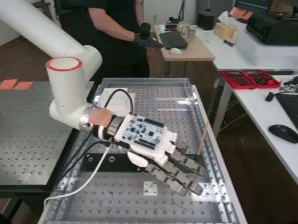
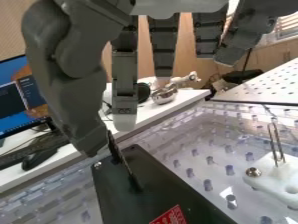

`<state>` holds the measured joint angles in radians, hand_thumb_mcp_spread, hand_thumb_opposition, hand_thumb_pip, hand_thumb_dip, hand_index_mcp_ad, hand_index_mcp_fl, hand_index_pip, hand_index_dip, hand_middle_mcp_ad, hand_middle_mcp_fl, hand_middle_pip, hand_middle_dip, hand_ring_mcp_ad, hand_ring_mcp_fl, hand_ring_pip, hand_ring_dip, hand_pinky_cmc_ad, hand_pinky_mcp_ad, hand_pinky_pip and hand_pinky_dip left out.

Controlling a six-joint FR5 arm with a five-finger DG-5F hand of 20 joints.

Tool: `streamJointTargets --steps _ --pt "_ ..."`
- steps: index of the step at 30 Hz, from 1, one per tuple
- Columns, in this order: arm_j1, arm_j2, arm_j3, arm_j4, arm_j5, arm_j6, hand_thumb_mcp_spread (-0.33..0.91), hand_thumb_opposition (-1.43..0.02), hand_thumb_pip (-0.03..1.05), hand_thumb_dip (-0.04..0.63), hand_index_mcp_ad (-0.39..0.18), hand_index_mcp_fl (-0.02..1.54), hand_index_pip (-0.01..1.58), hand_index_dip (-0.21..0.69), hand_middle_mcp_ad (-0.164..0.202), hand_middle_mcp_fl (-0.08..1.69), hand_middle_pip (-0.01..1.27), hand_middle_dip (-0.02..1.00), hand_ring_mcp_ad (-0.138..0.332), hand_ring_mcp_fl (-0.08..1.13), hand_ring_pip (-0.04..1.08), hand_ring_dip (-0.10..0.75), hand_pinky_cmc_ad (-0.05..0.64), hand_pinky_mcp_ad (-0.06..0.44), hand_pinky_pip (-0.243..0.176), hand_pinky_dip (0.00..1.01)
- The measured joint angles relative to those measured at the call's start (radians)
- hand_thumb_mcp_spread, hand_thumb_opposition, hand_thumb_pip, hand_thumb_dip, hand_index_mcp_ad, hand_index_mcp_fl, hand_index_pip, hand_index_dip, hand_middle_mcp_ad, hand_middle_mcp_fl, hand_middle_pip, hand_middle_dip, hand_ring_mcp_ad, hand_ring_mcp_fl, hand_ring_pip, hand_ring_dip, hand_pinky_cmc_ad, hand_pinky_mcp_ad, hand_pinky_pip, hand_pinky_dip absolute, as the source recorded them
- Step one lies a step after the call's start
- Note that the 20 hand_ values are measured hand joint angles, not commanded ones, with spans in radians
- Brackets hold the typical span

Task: Grab the drill bit and place it in the clear container

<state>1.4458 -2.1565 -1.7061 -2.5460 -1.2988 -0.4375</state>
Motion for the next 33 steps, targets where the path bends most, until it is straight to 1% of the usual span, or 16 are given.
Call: streamJointTargets --steps 3,5,7,9,11,14,15,16,19,21,24,31,33 --pt "0.000 0.005 -0.023 0.055 -0.006 -0.035 0.48 -0.87 0.53 0.239 -0.093 0.34 1.28 0.108 0.096 0.18 0.15 0.17 0.260 0.00 0.09 -0.005 0.297 0.183 -0.108 0.21" --pt "-0.001 0.007 -0.034 0.082 -0.010 -0.048 0.48 -0.87 0.53 0.239 -0.093 0.35 1.30 0.108 0.096 0.18 0.15 0.17 0.257 0.00 0.09 -0.005 0.295 0.183 -0.110 0.21" --pt "0.000 0.008 -0.045 0.105 -0.012 -0.065 0.48 -0.87 0.53 0.236 -0.096 0.36 1.29 0.108 0.096 0.18 0.15 0.17 0.257 0.00 0.09 -0.005 0.295 0.183 -0.110 0.21" --pt "0.000 0.008 -0.049 0.113 -0.012 -0.066 0.48 -0.87 0.53 0.239 -0.101 0.36 1.31 0.108 0.096 0.18 0.15 0.17 0.257 0.00 0.09 -0.005 0.295 0.187 -0.106 0.21" --pt "0.001 0.008 -0.049 0.118 -0.011 -0.064 0.48 -0.87 0.53 0.239 -0.101 0.37 1.32 0.108 0.094 0.20 0.15 0.17 0.257 0.00 0.09 -0.005 0.293 0.187 -0.110 0.21" --pt "0.002 0.003 -0.045 0.122 -0.013 -0.071 0.48 -0.87 0.53 0.239 -0.101 0.43 1.34 0.108 0.091 0.20 0.15 0.18 0.265 0.00 0.09 -0.002 0.293 0.182 -0.110 0.20" --pt "0.003 0.001 -0.043 0.121 -0.013 -0.072 0.47 -0.86 0.53 0.236 -0.101 0.42 1.36 0.108 0.094 0.20 0.15 0.19 0.265 0.00 0.09 0.000 0.297 0.185 -0.101 0.19" --pt "0.003 0.000 -0.042 0.120 -0.013 -0.073 0.49 -0.86 0.53 0.236 -0.103 0.43 1.36 0.108 0.094 0.20 0.15 0.19 0.265 0.01 0.09 0.000 0.297 0.185 -0.096 0.20" --pt "0.002 -0.004 -0.035 0.113 -0.015 -0.073 0.51 -0.88 0.53 0.236 -0.108 0.43 1.39 0.108 0.094 0.20 0.15 0.19 0.265 0.01 0.09 0.000 0.293 0.185 -0.094 0.20" --pt "0.002 -0.007 -0.031 0.106 -0.024 -0.071 0.52 -0.88 0.53 0.236 -0.122 0.44 1.41 0.108 0.091 0.22 0.15 0.19 0.265 0.01 0.09 0.000 0.293 0.185 -0.093 0.20" --pt "0.001 -0.014 -0.025 0.098 -0.025 -0.069 0.52 -0.90 0.53 0.236 -0.124 0.45 1.41 0.108 0.091 0.22 0.15 0.19 0.265 0.01 0.09 0.002 0.293 0.182 -0.099 0.19" --pt "0.000 -0.020 -0.019 0.091 -0.027 -0.067 0.52 -0.90 0.53 0.236 -0.120 0.45 1.41 0.112 0.094 0.22 0.15 0.19 0.265 0.01 0.09 0.000 0.293 0.182 -0.099 0.19" --pt "-0.001 -0.024 -0.014 0.087 -0.024 -0.066 0.52 -0.90 0.53 0.236 -0.120 0.44 1.39 0.094 0.094 0.22 0.15 0.19 0.265 0.01 0.09 0.000 0.293 0.182 -0.096 0.19"
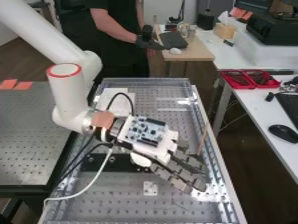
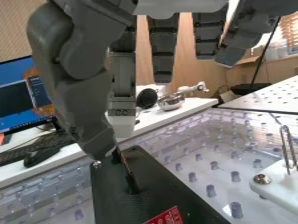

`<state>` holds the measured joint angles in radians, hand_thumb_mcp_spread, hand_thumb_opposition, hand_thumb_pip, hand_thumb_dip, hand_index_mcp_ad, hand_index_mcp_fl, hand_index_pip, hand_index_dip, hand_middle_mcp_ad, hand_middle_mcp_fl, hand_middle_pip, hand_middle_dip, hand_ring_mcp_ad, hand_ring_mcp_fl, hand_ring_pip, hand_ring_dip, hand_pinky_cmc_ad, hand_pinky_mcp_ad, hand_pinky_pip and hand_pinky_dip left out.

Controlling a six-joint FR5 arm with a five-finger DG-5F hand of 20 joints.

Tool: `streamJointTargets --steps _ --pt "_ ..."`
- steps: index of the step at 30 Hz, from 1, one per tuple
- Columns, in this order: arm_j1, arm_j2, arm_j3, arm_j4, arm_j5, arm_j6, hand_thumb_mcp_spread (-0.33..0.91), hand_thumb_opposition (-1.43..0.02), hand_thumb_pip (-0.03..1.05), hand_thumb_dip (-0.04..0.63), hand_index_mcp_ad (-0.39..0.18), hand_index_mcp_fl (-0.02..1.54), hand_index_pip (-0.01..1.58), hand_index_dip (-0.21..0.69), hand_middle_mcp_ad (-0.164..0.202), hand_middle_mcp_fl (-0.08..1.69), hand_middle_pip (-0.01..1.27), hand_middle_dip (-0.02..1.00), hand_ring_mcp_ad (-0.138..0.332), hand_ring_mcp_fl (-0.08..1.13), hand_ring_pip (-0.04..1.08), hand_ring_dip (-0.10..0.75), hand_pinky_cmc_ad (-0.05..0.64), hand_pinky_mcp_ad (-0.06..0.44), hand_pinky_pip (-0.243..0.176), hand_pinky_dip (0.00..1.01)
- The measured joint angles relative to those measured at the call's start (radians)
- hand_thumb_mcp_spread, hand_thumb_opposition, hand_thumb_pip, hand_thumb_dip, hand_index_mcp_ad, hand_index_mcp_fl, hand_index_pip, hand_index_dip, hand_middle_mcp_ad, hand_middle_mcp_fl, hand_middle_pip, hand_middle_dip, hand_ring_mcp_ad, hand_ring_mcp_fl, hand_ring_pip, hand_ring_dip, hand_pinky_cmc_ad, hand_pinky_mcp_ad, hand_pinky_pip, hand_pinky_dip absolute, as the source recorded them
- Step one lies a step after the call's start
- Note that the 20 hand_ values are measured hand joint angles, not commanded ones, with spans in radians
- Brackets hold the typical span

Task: Grab the drill bit and place it in the clear container

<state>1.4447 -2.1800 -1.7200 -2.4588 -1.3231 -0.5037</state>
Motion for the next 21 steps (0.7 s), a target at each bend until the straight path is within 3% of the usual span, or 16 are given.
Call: streamJointTargets --steps 6,11,21 --pt "-0.005 -0.005 0.009 -0.005 -0.006 -0.002 0.52 -0.90 0.53 0.239 -0.120 0.41 1.36 0.089 0.094 0.22 0.15 0.19 0.265 0.01 0.09 0.000 0.293 0.182 -0.096 0.19" --pt "-0.007 -0.008 0.013 -0.007 -0.017 -0.010 0.53 -0.90 0.53 0.239 -0.138 0.51 1.43 0.087 0.094 0.22 0.15 0.19 0.265 0.01 0.09 0.000 0.295 0.185 -0.096 0.19" --pt "-0.009 -0.009 0.016 -0.006 -0.026 -0.020 0.57 -0.94 0.53 0.236 -0.141 0.52 1.44 0.080 0.093 0.22 0.15 0.20 0.265 0.01 0.10 0.007 0.293 0.182 -0.091 0.19"
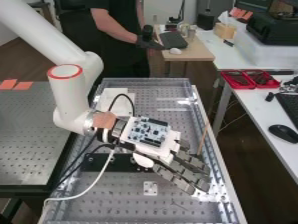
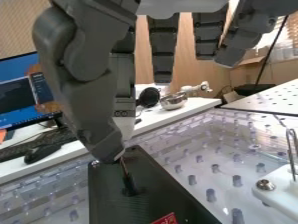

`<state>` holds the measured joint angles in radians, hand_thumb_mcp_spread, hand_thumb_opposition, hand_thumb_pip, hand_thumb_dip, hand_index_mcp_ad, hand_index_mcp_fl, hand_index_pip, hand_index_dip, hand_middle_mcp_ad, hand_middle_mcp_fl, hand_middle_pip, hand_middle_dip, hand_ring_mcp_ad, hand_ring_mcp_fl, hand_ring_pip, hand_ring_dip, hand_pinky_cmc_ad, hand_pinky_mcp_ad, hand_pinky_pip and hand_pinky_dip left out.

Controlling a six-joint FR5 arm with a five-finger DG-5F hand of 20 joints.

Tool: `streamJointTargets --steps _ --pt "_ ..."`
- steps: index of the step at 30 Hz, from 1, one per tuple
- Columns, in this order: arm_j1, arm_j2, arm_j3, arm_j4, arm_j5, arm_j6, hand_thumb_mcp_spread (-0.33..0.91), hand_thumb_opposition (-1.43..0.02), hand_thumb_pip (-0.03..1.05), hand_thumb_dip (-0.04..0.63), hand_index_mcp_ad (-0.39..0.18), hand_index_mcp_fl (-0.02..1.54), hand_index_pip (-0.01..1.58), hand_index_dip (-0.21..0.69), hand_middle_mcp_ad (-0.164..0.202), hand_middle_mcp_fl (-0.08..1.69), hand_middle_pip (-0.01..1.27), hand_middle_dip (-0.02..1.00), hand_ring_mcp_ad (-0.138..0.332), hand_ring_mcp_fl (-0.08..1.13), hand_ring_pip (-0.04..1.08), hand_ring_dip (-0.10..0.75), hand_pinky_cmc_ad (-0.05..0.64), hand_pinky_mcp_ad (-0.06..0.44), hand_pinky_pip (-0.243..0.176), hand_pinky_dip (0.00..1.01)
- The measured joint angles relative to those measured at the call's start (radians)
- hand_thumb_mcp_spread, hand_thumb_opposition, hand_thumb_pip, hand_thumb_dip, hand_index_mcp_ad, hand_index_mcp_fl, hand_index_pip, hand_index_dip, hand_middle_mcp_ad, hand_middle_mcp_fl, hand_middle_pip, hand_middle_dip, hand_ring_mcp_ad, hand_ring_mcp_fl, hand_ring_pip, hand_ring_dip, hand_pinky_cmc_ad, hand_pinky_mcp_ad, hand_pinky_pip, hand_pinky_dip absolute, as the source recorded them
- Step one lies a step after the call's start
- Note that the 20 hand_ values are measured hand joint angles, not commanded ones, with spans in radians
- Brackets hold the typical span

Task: Grab the drill bit and place it in the clear container

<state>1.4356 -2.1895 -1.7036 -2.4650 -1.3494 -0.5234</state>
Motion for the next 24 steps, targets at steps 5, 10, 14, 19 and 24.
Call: streamJointTargets --steps 5,10,14,19,24 --pt "0.000 0.000 -0.002 0.007 0.007 0.006 0.57 -0.94 0.53 0.236 -0.143 0.53 1.44 0.080 0.089 0.23 0.15 0.20 0.265 0.01 0.10 0.007 0.293 0.182 -0.091 0.19" --pt "-0.001 0.001 -0.011 0.040 0.012 0.032 0.57 -0.93 0.52 0.234 -0.140 0.59 1.41 0.080 0.093 0.24 0.15 0.20 0.265 0.01 0.10 0.007 0.293 0.182 -0.091 0.19" --pt "0.000 0.004 -0.020 0.068 0.012 0.050 0.60 -0.94 0.50 0.237 -0.141 0.66 1.33 0.075 0.093 0.30 0.15 0.20 0.265 0.03 0.10 0.007 0.297 0.185 -0.087 0.19" --pt "0.000 0.018 -0.026 0.076 0.015 0.054 0.61 -0.94 0.50 0.237 -0.138 0.69 1.28 0.072 0.093 0.30 0.15 0.20 0.265 0.02 0.10 0.007 0.297 0.183 -0.075 0.20" --pt "0.001 0.051 -0.036 0.083 0.009 0.046 0.65 -0.94 0.50 0.237 -0.141 0.70 1.24 0.072 0.093 0.31 0.15 0.20 0.265 0.04 0.10 0.009 0.297 0.183 -0.075 0.20"
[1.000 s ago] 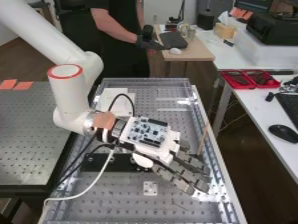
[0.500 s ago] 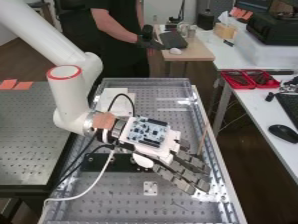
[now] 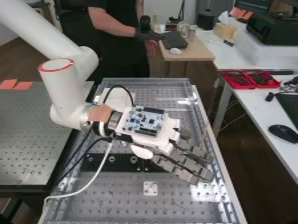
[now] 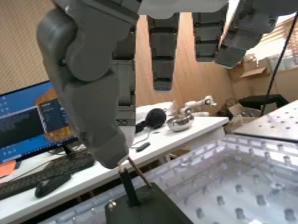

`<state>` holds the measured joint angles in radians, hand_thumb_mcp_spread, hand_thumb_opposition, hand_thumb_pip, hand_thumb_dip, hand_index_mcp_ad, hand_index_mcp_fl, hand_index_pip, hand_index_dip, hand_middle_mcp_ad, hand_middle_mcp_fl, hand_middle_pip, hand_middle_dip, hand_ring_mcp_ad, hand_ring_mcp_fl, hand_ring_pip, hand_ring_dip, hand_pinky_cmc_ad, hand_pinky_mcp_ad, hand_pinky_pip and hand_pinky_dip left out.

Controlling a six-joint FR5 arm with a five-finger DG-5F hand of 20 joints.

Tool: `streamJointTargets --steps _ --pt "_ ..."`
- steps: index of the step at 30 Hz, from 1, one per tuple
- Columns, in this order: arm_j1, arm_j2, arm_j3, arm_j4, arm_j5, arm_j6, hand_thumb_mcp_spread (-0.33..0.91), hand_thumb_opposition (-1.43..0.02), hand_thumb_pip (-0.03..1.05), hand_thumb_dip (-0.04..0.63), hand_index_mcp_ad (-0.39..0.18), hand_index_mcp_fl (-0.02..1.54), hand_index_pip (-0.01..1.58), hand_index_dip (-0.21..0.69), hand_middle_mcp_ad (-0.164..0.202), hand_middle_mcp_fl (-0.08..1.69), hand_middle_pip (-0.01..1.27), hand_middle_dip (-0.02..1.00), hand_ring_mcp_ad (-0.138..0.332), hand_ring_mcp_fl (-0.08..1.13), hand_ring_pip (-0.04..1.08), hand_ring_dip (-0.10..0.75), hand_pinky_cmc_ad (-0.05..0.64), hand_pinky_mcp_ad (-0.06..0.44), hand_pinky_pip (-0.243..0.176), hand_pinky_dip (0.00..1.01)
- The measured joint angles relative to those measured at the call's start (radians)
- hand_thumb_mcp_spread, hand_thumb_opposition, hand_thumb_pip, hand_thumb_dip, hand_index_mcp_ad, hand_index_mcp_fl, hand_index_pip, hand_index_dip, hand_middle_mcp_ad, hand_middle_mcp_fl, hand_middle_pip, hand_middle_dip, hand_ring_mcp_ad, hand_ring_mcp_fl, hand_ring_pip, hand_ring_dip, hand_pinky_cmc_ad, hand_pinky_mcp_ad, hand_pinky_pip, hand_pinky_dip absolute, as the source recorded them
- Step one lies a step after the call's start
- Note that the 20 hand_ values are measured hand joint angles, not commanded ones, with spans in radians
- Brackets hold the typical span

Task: Grab the drill bit and place it in the clear container

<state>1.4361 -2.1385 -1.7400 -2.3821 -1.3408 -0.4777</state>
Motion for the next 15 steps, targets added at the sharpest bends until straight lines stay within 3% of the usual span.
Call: streamJointTargets --steps 15 --pt "0.029 0.195 -0.116 0.086 -0.027 -0.036 0.68 -0.94 0.50 0.237 -0.141 0.72 1.20 0.070 0.093 0.31 0.14 0.20 0.262 0.04 0.10 0.016 0.295 0.183 -0.075 0.20"
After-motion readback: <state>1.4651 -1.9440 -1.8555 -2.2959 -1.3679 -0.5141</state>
